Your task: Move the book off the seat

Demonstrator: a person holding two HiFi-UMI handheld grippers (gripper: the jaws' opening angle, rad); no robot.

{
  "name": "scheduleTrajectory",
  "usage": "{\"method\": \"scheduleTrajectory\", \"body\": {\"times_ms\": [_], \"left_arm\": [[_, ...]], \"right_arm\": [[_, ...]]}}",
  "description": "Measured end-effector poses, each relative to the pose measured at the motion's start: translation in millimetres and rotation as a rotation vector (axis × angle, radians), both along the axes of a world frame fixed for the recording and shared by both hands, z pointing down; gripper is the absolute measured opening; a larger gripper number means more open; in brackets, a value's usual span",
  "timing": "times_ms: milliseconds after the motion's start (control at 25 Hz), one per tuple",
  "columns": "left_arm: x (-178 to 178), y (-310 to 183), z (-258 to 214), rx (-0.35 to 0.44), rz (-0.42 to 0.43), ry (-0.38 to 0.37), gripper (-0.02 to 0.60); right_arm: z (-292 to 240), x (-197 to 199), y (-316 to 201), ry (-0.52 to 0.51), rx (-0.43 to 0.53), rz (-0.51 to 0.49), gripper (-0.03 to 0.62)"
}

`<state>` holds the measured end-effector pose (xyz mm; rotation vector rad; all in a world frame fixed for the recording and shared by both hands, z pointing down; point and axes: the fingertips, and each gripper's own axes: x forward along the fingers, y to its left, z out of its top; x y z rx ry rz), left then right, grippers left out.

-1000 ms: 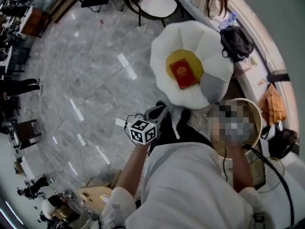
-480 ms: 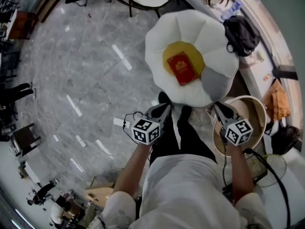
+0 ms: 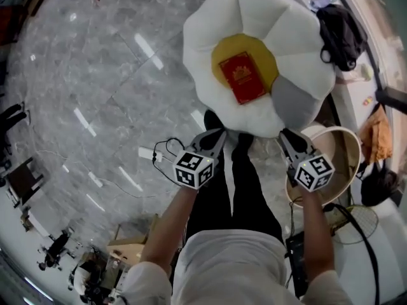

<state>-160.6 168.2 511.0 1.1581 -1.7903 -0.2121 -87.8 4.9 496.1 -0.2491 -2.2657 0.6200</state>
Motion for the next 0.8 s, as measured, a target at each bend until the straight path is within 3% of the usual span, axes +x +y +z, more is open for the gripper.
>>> {"method": "scheduleTrajectory", "body": {"times_ms": [400, 800], "left_arm": [[-10.2, -17.8, 130.3, -0.021, -0.002, 0.096, 0.005], [-28.1, -46.2, 247.0, -0.024, 0.017, 0.141, 0.049]], "right_arm": [[134.9, -38.8, 9.1, 0.071, -0.021, -0.034, 0.061], [259.9, -67.4, 2.9, 0.132, 0.008, -0.084, 0.132]]}}
